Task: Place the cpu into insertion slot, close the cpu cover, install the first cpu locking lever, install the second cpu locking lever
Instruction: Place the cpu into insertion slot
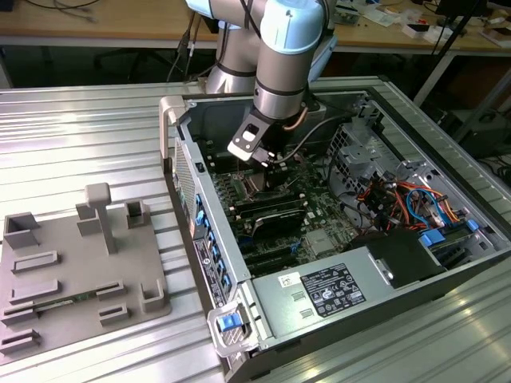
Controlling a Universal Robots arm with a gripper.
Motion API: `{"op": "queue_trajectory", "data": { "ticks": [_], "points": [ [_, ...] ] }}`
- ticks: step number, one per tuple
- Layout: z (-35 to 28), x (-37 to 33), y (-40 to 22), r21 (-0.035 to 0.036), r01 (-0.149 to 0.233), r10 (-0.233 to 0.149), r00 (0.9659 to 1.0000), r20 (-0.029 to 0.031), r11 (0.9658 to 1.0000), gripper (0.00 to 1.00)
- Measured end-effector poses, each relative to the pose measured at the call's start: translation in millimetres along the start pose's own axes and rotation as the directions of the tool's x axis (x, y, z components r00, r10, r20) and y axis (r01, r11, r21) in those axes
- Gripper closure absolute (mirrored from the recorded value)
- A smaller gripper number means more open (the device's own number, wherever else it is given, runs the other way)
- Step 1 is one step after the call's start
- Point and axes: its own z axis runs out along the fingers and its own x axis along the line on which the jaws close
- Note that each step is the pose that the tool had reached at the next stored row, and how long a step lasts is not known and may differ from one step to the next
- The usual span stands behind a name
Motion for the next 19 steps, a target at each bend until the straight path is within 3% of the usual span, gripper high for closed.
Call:
{"op": "queue_trajectory", "data": {
  "ticks": [5, 19],
  "points": [
    [0.5, 0.1, 0.6, 0.0011, -0.028, 0.028, 0.9996, 0.0026, 0.9996, 0.45],
    [1.6, 0.1, 1.3, 0.001, -0.029, 0.029, 0.9996, 0.0025, 0.9996, 0.45]
  ]
}}
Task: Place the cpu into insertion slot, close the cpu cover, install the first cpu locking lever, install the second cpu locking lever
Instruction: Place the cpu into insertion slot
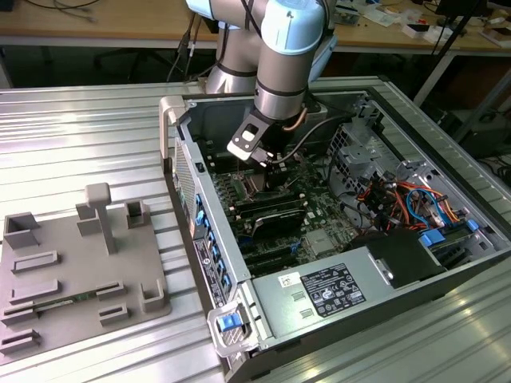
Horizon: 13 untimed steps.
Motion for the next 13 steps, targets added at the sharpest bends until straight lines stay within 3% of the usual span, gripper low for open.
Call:
{"op": "queue_trajectory", "data": {
  "ticks": [3, 4, 13],
  "points": [
    [0.0, 0.0, 0.0, 0.0, 0.0, 0.0, 1.0, 0.0, 1.0, 0.45],
    [0.0, 0.0, 0.0, 0.0, 0.0, 0.0, 1.0, 0.0, 1.0, 0.38],
    [0.3, 0.6, 0.0, 0.0005, -0.015, 0.015, 0.9999, 0.0011, 0.9999, 0.38]
  ]
}}
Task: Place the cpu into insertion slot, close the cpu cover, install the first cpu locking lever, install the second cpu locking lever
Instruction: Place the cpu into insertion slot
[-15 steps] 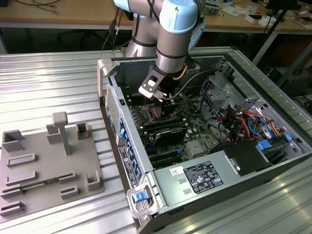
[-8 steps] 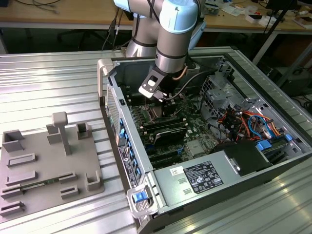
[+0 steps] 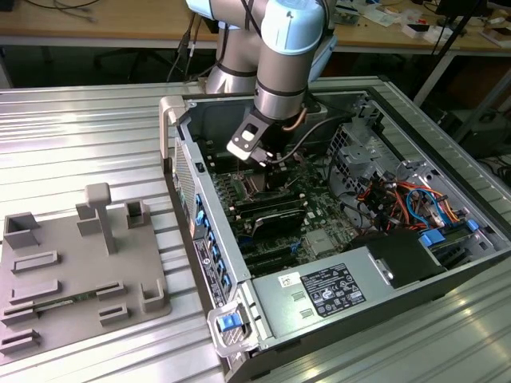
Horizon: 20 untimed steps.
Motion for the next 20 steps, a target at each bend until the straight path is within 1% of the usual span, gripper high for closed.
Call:
{"op": "queue_trajectory", "data": {
  "ticks": [3, 10, 12, 16, 20],
  "points": [
    [0.2, 0.4, -0.1, 0.001, -0.021, 0.021, 0.9998, 0.0021, 0.9998, 0.38],
    [1.6, 1.0, -0.2, 0.0011, -0.021, 0.021, 0.9998, -0.0007, 0.9998, 0.38],
    [2.0, 1.4, -0.3, 0.0016, -0.032, 0.032, 0.9995, 0.0002, 0.9995, 0.38],
    [2.0, 1.5, -0.2, 0.0014, -0.033, 0.033, 0.9994, 0.0, 0.9994, 0.38],
    [0.5, 1.4, -0.1, 0.0015, -0.033, 0.033, 0.9994, 0.0001, 0.9994, 0.38]
  ]
}}
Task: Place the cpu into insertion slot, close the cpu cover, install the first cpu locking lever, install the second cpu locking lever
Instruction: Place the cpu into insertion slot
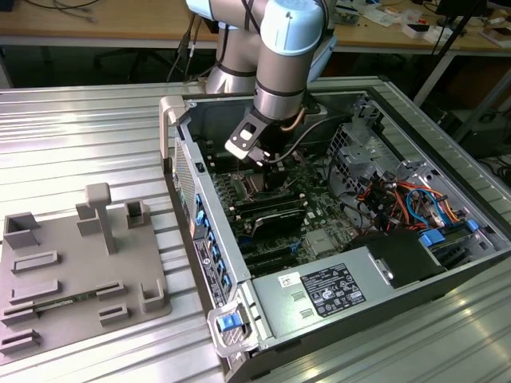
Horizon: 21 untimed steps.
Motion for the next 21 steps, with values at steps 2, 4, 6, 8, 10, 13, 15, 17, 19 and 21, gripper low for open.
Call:
{"op": "queue_trajectory", "data": {
  "ticks": [2, 4, 6, 8, 10, 13, 15, 17, 19, 21],
  "points": [
    [-0.8, -0.1, 0.2, 0.0, 0.0, 0.0, 1.0, 0.0001, 1.0, 0.38],
    [-3.2, -0.1, 0.4, 0.0, 0.0, 0.0, 1.0, 0.0001, 1.0, 0.38],
    [-5.9, -0.2, 0.7, 0.0001, 0.0, 0.0, 1.0, 0.0001, 1.0, 0.38],
    [-9.3, -0.4, 1.0, 0.0005, 0.0, 0.0, 1.0, 0.0001, 1.0, 0.38],
    [-12.0, -0.5, 1.3, 0.001, 0.0, 0.0, 1.0, 0.0002, 1.0, 0.38],
    [-16.3, -0.6, 1.7, 0.0015, 0.0, 0.0, 1.0, 0.0002, 1.0, 0.4],
    [-16.8, -0.6, 1.8, 0.0013, 0.0, 0.0, 1.0, -0.0001, 1.0, 0.53],
    [-17.1, -0.6, 1.8, 0.0015, 0.0, 0.0, 1.0, 0.0002, 1.0, 0.65],
    [-17.2, -0.6, 1.8, 0.0014, 0.0, 0.0, 1.0, 0.0001, 1.0, 0.71],
    [-17.4, -0.6, 1.8, 0.0015, 0.0, 0.0, 1.0, 0.0001, 1.0, 0.89]
  ]
}}
